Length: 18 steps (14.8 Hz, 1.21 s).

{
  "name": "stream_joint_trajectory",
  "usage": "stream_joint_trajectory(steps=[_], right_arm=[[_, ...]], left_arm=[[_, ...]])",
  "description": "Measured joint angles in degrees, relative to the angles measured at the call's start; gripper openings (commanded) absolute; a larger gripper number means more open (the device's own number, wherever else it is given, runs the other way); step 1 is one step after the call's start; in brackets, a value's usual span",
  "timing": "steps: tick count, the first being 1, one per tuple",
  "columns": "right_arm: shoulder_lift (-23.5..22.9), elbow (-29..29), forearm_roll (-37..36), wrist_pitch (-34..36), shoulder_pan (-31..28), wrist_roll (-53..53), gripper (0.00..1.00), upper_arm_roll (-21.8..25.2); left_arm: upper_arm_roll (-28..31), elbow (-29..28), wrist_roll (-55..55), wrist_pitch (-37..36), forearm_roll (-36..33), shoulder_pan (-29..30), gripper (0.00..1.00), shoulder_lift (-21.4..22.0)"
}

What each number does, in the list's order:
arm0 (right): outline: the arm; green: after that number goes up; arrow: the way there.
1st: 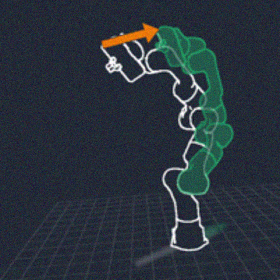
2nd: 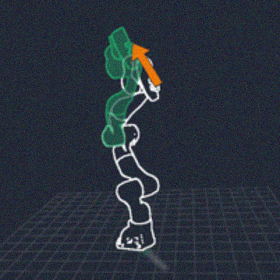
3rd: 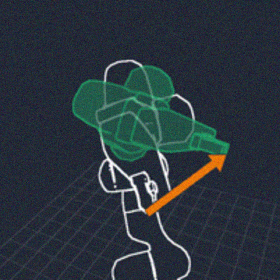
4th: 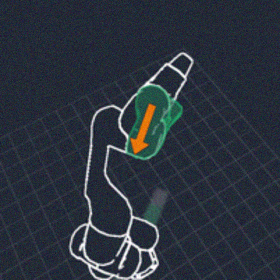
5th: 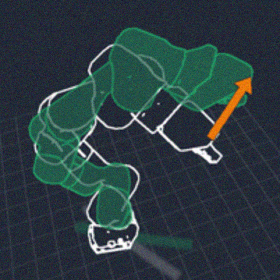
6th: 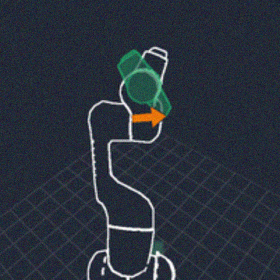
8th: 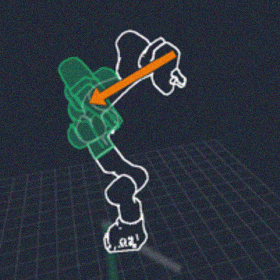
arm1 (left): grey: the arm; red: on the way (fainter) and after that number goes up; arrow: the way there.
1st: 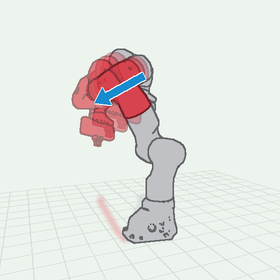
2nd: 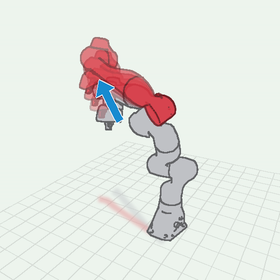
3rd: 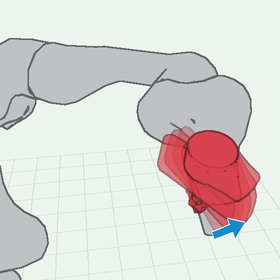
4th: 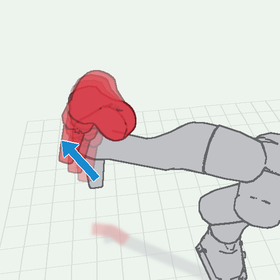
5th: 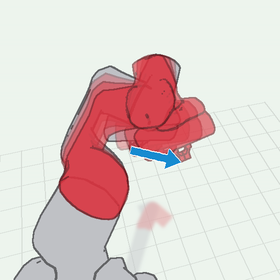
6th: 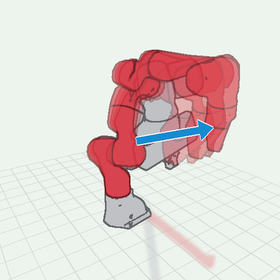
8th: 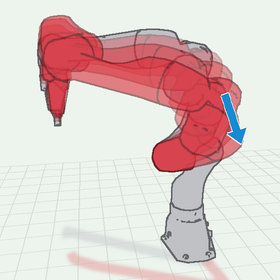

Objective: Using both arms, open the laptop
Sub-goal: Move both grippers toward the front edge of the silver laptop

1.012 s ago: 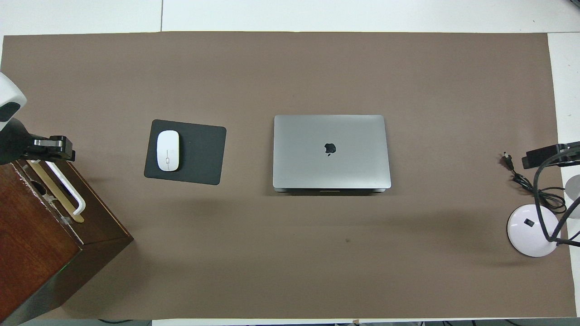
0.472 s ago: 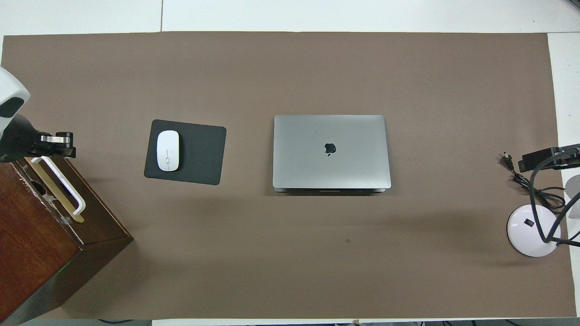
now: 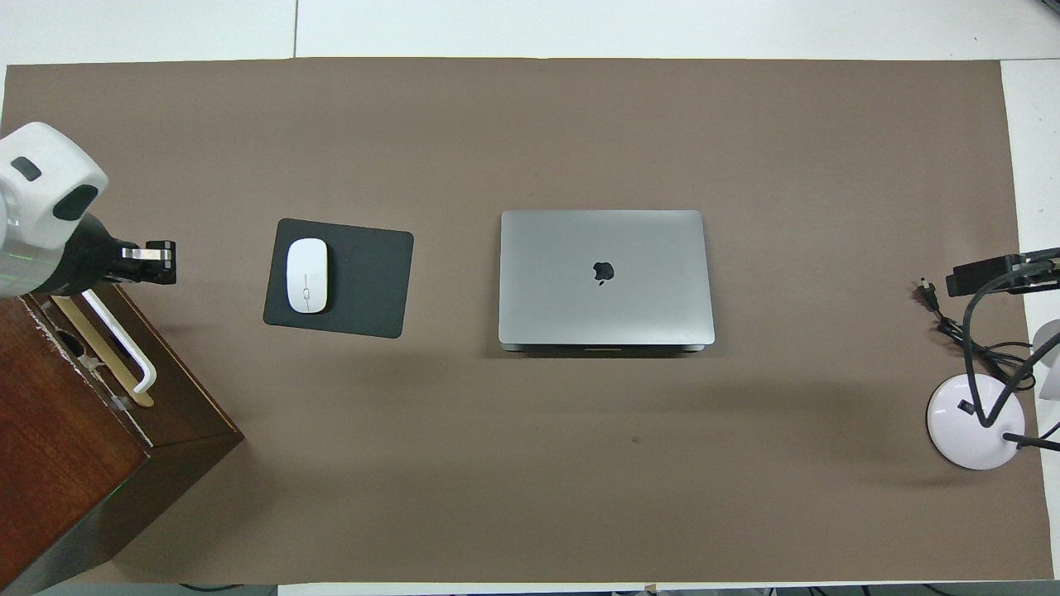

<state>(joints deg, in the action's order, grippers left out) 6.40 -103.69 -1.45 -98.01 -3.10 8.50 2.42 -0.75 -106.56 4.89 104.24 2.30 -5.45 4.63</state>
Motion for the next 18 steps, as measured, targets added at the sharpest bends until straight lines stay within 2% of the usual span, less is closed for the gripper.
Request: stream_joint_trajectory(steps=[3,5,9,14,18], right_arm=[[-0.4,-0.4,1.3,-2.5,0.2,-0.6,1.0,-0.2],[-0.7,-2.2,5.8,-7.2,0.4,-3.1,1.0,-0.3],[-1.0,-7.2,10.4,-17.5,3.2,-12.3,1.0,-0.5],[1.7,-22.4,23.2,-39.1,11.3,-19.5,1.0,-0.8],[4.6,-31.5,28.2,-53.2,20.1,-28.5,1.0,-0.9]], left_arm=[[-0.1,-5.4,0.4,5.1,0.7,-2.4,0.0,2.2],[-0.1,-10.5,0.5,10.8,1.8,-4.3,0.0,4.4],[-0.2,-25.0,1.8,26.7,2.1,-8.8,0.0,10.4],[-0.2,-40.6,5.5,42.7,2.2,-16.0,0.0,18.1],[-2.9,-46.2,8.4,48.1,2.2,-20.1,0.0,21.8]])
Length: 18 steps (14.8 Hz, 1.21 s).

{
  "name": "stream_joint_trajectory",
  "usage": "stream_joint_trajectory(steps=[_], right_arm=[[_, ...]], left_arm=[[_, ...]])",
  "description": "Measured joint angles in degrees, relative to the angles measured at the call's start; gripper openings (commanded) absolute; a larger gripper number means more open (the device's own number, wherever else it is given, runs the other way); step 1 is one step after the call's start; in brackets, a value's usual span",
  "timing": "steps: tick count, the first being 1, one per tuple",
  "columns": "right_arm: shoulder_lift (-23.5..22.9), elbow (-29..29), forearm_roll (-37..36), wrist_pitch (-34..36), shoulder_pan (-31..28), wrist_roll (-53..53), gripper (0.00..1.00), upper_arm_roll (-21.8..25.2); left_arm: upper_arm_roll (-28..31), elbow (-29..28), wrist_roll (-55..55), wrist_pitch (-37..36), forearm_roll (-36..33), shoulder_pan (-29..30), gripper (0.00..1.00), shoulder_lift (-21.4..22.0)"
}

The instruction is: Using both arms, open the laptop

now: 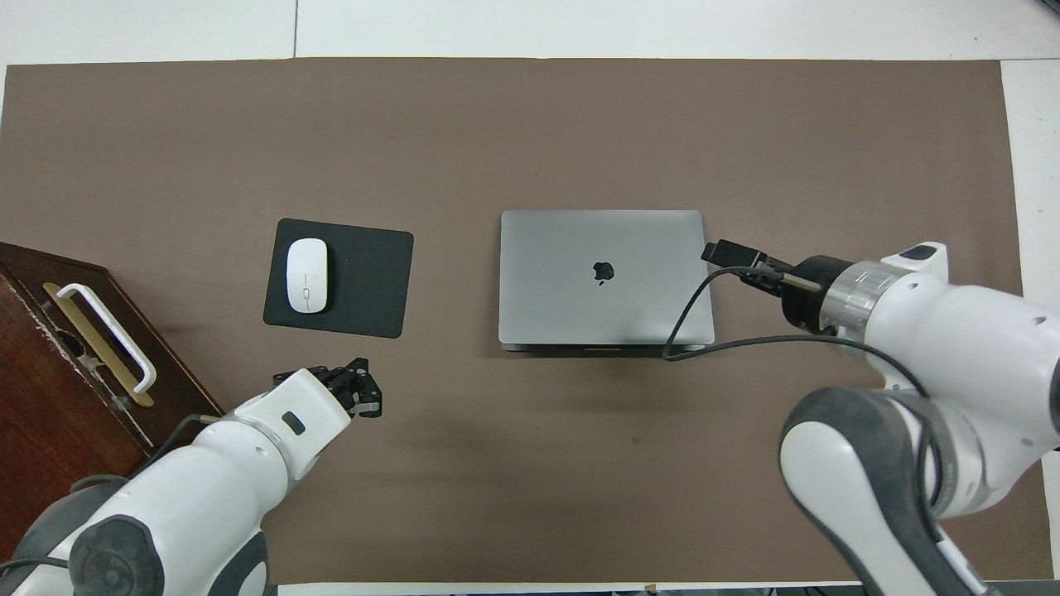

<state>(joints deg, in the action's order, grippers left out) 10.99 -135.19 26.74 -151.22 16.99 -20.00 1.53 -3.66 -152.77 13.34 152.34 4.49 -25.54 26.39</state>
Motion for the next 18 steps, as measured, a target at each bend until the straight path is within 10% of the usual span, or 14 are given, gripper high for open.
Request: stream_joint_trajectory(steps=[11,18], right_arm=[[-0.6,-12.8,8.2,-28.3,19.4,-20.9,1.0,0.0],[-7.2,-13.7,17.0,-38.8,26.7,-21.0,1.0,0.0]], left_arm=[[-8.6,-5.9,5.8,9.4,0.0,-2.7,0.0,-0.3],[-8.9,-6.6,6.9,27.4,0.0,-6.5,0.0,-13.1]])
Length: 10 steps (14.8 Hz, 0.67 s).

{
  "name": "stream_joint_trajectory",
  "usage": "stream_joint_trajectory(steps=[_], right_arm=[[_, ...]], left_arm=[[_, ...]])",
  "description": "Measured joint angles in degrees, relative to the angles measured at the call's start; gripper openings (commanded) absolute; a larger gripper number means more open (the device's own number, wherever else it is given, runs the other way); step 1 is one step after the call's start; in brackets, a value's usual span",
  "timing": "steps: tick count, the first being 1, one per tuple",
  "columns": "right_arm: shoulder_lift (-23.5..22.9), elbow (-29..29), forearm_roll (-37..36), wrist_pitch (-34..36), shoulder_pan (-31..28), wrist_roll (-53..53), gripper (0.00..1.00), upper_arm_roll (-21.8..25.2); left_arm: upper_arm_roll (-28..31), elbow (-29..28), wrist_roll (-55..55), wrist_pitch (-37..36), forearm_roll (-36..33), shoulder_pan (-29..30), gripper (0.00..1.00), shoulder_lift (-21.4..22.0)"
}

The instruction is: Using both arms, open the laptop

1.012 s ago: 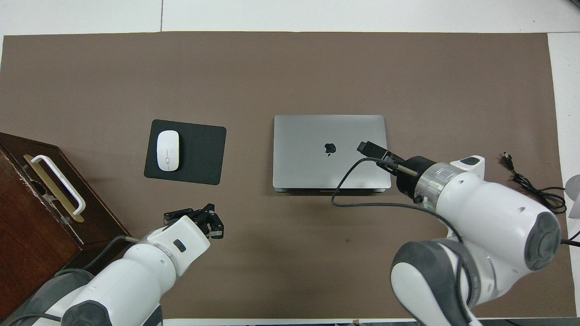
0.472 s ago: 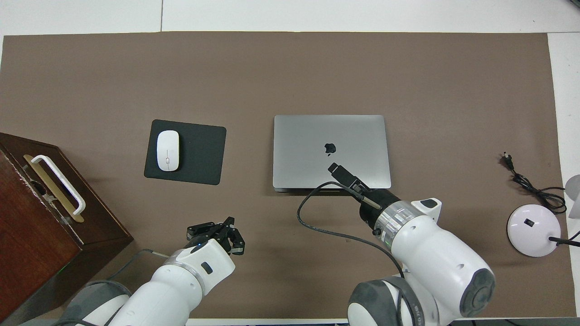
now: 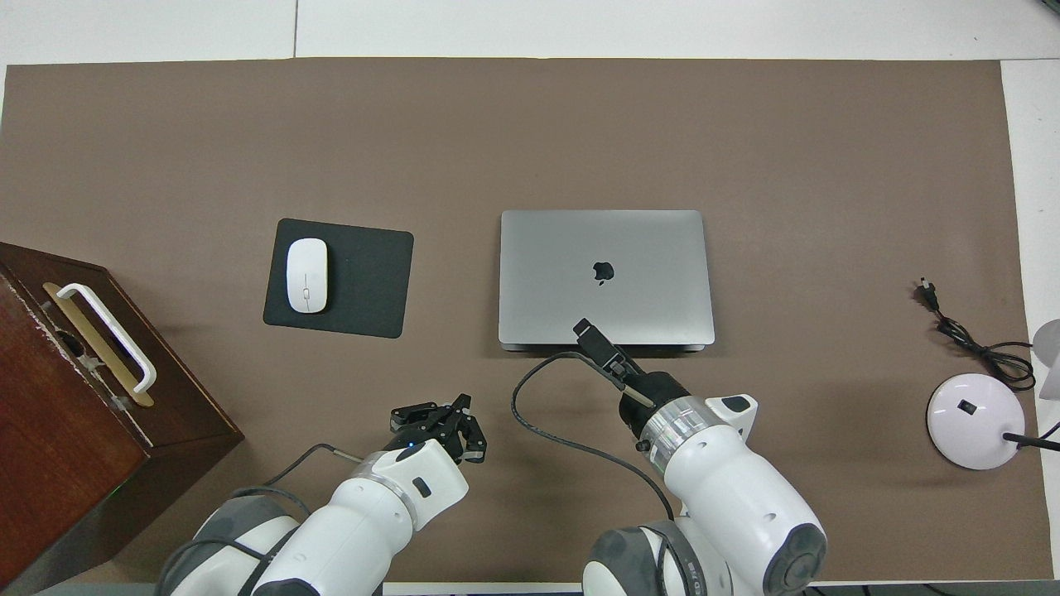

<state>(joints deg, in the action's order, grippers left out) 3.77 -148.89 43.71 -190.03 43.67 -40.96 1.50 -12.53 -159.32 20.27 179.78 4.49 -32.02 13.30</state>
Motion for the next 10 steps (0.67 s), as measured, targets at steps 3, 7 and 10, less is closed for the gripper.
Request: stream_joint_trajectory(steps=[3,7,10], right_arm=[[-0.8,0.0,0.7,-0.1,0.1,0.0,1.0,0.2],[-2.0,0.0,1.6,-0.1,0.1,0.0,1.0,0.2],[-2.3,0.0,1.6,-0.1,0.1,0.0,1.0,0.2]], left_arm=[[0.0,0.0,0.0,5.7,0.0,-0.6,0.0,-4.2],[0.0,0.0,0.0,14.1,0.0,-1.2,0.0,-8.4],[0.0,0.1,0.0,18.5,0.0,-1.7,0.0,-13.3]])
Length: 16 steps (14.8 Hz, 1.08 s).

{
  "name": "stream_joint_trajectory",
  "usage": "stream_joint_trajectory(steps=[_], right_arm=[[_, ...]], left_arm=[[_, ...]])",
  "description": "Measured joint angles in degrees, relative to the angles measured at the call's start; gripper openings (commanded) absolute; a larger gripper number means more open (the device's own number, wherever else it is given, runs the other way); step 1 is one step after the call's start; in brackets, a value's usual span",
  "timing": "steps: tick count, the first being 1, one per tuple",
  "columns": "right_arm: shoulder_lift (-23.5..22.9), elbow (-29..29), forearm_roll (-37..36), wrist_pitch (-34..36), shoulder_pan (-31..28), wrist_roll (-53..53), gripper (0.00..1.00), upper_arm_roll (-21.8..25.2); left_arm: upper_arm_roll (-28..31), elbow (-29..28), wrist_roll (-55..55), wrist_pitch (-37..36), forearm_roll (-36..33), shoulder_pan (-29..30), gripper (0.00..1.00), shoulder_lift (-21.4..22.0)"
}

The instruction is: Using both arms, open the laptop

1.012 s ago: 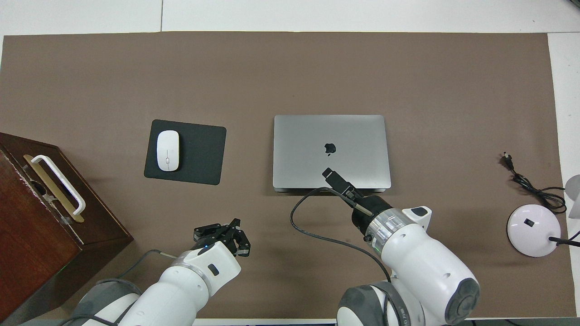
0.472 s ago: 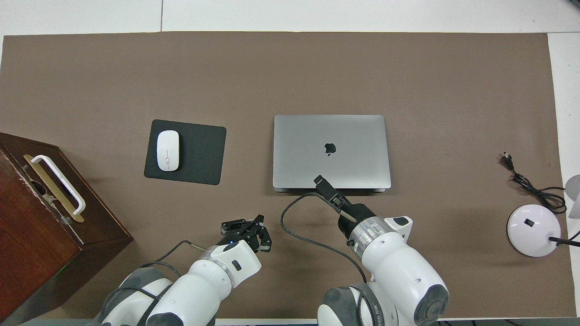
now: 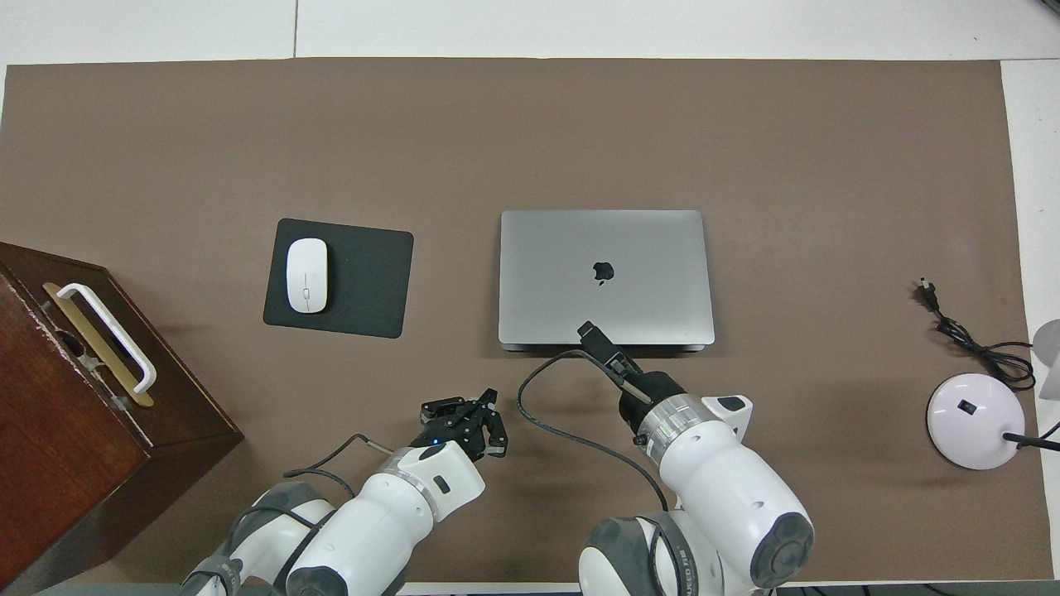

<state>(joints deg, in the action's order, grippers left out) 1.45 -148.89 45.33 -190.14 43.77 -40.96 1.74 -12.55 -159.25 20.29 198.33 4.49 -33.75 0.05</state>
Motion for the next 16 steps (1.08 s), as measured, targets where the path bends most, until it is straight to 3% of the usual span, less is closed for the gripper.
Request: stream_joint_trajectory(steps=[16], right_arm=[[-0.4,0.0,0.0,0.2,0.4,0.0,1.0,-0.1]], left_arm=[[0.3,8.2,0.2,1.0,0.8,-0.4,0.0,-9.4]])
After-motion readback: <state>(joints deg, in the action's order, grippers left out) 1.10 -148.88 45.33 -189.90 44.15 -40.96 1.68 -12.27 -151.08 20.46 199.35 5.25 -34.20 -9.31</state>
